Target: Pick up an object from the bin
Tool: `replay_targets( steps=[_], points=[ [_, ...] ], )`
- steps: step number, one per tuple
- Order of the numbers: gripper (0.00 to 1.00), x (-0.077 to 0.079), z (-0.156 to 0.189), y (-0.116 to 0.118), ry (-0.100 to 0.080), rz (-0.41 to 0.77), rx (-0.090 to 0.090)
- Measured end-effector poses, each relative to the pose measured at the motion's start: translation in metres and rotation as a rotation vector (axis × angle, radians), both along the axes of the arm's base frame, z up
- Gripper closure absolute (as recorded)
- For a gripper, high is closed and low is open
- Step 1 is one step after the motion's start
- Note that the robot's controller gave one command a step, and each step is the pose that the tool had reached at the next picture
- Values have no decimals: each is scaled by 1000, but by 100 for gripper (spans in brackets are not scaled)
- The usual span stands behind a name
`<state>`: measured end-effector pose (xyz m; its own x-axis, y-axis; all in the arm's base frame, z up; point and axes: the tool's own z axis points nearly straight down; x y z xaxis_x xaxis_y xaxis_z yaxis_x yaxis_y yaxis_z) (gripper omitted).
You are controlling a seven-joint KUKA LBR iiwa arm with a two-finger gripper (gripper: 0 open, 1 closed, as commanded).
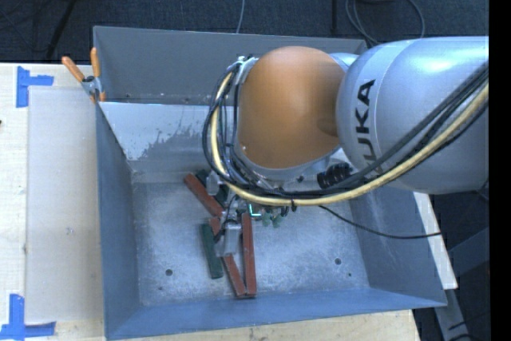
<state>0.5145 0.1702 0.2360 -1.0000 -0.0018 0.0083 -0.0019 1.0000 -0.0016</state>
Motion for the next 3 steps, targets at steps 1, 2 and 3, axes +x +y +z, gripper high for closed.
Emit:
replay_targets(
  steps=[1, 2, 3],
  points=[
    [0, -11, -82, -73, -3, 336, 2],
    [0, -31, -165, -68, -15, 626, 5],
    [0, -8, -164, -97, -10, 226, 3]
  ],
)
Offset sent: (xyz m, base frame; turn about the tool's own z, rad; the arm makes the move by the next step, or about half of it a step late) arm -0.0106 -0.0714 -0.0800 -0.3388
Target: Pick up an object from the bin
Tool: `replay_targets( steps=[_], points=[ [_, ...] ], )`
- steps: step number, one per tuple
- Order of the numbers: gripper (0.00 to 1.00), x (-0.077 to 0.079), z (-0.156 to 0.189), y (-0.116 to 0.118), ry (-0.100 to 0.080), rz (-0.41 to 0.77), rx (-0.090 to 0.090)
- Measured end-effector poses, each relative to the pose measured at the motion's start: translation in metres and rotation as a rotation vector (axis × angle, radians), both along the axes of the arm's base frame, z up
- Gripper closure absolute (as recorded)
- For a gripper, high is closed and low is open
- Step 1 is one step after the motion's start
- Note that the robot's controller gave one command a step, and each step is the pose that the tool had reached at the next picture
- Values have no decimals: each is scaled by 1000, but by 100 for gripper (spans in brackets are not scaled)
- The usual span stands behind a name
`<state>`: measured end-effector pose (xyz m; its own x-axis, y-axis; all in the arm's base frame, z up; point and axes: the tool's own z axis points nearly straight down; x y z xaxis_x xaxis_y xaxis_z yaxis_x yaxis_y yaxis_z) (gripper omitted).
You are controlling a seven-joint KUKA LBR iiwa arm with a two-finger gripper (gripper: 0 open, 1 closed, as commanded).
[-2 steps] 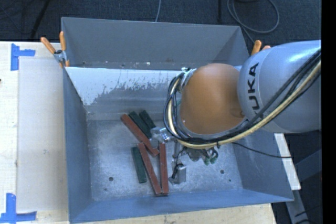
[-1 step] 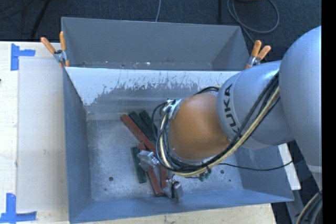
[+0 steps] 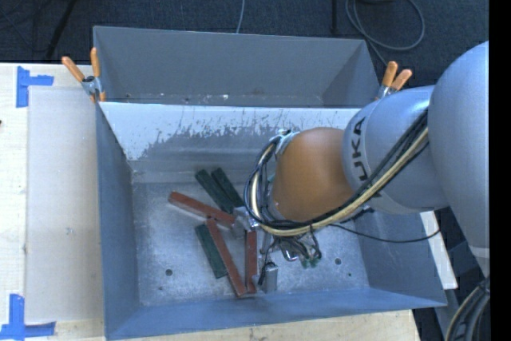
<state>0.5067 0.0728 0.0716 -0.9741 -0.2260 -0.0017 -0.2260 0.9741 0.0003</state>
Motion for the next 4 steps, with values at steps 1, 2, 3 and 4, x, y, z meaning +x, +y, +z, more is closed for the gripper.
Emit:
replay_targets(
  steps=[1, 2, 3, 4],
  points=[
    [0, 88, 5, -67, -2, 581, -2],
    [0, 82, -1, 5, -2, 808, 0],
    [0, 13, -3, -1, 4, 1201, 2],
    [100, 14, -2, -2, 3, 1196, 1]
  ],
)
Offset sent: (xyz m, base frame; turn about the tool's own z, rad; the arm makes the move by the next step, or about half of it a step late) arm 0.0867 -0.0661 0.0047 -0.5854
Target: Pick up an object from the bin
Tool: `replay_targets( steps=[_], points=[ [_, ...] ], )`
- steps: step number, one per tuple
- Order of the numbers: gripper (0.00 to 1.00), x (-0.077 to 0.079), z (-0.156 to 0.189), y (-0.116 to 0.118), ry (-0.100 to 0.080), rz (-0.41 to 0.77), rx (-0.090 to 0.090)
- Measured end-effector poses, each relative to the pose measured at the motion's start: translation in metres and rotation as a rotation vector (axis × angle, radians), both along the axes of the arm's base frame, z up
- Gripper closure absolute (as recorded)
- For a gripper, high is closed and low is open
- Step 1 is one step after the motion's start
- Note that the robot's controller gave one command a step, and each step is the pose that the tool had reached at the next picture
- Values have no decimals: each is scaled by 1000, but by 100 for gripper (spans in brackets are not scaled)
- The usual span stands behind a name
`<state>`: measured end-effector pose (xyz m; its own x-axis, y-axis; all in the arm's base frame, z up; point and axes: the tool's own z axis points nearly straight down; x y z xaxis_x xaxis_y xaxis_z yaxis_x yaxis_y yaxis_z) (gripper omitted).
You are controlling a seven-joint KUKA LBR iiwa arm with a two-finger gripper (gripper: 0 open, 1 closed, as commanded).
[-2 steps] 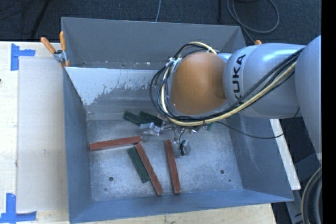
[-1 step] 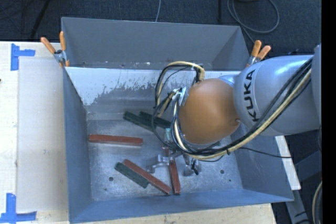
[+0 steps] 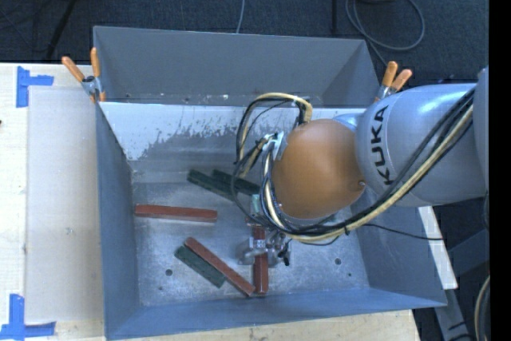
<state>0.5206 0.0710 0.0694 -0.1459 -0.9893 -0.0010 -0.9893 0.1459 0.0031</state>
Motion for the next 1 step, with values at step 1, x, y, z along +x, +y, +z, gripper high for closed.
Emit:
replay_targets(
  steps=[1],
  points=[
    [100, 22, 133, -17, -11, -52, 0]
  ],
)
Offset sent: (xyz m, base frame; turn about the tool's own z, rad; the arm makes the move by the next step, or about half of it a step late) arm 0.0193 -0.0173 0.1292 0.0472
